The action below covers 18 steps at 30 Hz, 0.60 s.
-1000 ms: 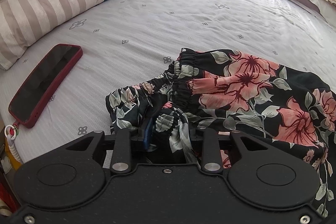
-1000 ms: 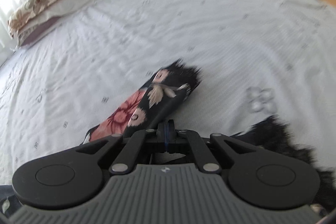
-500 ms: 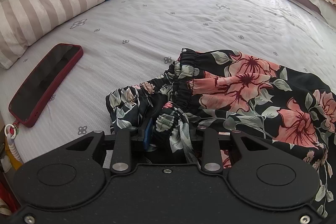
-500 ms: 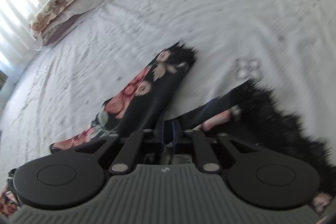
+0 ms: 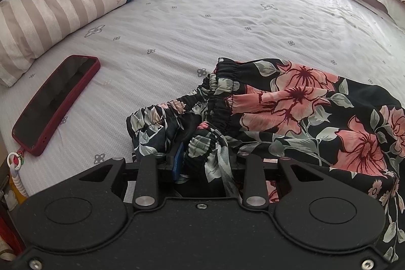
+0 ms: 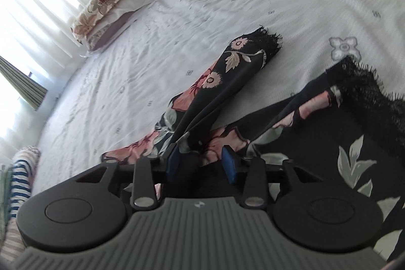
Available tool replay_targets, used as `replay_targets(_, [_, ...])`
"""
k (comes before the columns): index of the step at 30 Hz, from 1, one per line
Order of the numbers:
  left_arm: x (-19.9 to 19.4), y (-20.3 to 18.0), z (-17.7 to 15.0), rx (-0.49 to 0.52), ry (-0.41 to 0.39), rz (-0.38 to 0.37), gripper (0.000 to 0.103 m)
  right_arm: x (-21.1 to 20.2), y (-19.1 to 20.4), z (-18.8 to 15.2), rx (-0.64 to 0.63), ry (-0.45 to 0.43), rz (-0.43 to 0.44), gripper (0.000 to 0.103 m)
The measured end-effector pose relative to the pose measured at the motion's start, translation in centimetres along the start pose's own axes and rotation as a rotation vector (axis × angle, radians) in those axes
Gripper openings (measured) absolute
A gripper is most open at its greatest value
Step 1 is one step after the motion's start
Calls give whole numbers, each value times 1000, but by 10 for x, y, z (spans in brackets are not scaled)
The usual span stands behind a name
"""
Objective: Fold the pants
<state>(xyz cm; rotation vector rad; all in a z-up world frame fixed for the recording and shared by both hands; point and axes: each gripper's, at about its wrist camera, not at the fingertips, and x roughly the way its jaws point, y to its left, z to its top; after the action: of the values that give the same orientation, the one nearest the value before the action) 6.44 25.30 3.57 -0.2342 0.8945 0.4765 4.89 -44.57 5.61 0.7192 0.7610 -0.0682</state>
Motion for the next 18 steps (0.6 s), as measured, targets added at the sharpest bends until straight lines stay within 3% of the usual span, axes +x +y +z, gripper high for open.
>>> replay_targets(5, [0, -2, -1, 5, -3, 6, 30, 3, -7, -7, 67, 15, 107, 67])
replay_targets(7, [0, -3, -1, 8, -4, 7, 30, 9, -5, -7, 88, 7, 100, 68])
replay_targets(8, [0, -3, -1, 10, -4, 7, 30, 13, -3, -7, 86, -4, 72, 64])
replay_targets(9, [0, -3, -1, 10, -4, 7, 30, 16, -1, -7, 79, -17, 40, 37])
replay_targets(11, [-1, -3, -1, 9, -4, 7, 30, 20, 4, -5, 79, -40, -45, 4])
replay_targets(14, [-1, -3, -1, 7, -4, 5, 30, 17, 4, -6, 92, -93, -111, 2])
replay_targets(18, [0, -2, -1, 5, -6, 3, 30, -11, 11, -14, 60, -231, -338, 2])
